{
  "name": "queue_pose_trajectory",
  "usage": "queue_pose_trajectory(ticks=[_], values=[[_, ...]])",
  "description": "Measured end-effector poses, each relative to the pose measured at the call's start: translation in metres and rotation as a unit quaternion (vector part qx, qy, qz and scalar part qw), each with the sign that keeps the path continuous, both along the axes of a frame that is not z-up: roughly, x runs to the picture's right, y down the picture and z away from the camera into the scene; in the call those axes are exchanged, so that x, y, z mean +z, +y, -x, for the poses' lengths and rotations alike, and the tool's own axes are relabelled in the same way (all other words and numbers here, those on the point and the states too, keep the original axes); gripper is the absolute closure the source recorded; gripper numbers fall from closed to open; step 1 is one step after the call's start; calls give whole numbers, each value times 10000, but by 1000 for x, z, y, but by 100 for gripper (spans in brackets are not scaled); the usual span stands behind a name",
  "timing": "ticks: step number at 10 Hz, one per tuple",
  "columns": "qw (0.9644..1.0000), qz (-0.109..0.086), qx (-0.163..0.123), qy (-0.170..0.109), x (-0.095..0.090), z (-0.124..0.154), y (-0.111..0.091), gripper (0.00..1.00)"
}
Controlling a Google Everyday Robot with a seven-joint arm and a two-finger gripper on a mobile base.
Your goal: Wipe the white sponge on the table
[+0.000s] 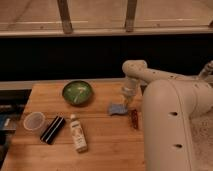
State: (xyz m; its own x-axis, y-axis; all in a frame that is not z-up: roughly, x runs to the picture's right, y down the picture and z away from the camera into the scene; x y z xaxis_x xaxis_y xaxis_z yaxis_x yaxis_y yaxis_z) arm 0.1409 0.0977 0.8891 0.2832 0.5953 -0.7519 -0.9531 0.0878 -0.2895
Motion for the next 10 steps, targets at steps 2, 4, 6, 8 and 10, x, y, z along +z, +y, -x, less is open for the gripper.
queue_pose_trajectory(ticks=[2,4,6,8,10], values=[[9999,-135,30,87,5,-6,-17,100],[9996,-264,-4,79,12,-4,-33,100],[9994,-299,-151,-93,26,22,-46,100],[9982,-245,-392,-387,34,56,-46,100],[9959,-145,-576,-682,26,83,-31,100]])
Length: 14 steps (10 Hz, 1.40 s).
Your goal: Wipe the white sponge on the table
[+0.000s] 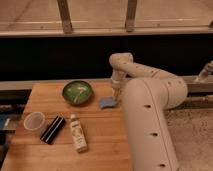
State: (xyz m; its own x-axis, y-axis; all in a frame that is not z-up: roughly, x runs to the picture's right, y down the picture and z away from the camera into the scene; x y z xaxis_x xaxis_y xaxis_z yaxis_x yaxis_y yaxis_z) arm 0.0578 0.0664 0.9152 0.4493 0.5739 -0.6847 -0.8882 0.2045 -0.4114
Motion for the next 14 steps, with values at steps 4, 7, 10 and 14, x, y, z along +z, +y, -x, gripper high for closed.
queue_pose_trajectory(ticks=[4,7,10,14], values=[[9989,219,-366,-196,-38,19,35,100],[9985,397,-319,209,-51,-23,55,100],[9959,482,6,759,-39,-76,54,100],[9943,320,133,1009,-10,-95,16,100]])
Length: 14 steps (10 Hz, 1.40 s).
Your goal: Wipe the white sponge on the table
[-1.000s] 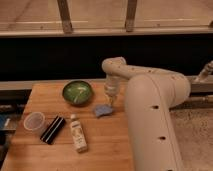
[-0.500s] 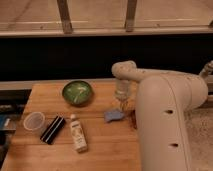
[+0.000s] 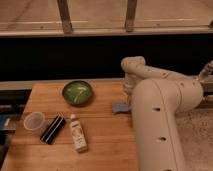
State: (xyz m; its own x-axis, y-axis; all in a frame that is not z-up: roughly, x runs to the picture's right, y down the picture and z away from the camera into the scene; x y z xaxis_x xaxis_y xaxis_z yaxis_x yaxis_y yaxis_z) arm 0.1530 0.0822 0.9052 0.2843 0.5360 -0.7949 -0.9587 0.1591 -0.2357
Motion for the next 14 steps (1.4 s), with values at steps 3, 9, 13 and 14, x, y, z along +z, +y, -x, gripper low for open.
queue_pose_trajectory(ticks=[3,9,13,14], values=[[9997,-87,-120,-199,22,30,-21,100],[9918,-162,-626,-1101,-17,103,0,100],[9931,-89,-505,-1056,-52,89,30,100],[9947,-72,-411,-936,-54,74,34,100]])
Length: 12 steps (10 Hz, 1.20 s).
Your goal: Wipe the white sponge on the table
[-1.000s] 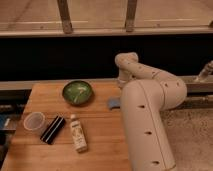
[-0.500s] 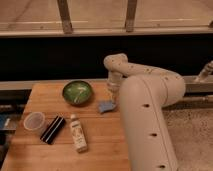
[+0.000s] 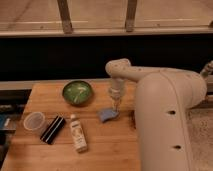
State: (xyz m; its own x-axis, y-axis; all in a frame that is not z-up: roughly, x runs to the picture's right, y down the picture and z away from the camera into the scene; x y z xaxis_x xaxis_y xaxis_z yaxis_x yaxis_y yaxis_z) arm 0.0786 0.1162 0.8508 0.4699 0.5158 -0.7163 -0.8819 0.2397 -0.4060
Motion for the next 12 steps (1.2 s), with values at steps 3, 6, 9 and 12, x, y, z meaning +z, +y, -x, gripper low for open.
queue_pose_trajectory(ticks=[3,6,9,12], values=[[9981,43,299,542,8,-48,-1,100],[9967,-56,228,772,30,-59,-23,100],[9983,-156,-60,558,52,-22,-49,100],[9991,-174,-376,17,49,25,-52,100]])
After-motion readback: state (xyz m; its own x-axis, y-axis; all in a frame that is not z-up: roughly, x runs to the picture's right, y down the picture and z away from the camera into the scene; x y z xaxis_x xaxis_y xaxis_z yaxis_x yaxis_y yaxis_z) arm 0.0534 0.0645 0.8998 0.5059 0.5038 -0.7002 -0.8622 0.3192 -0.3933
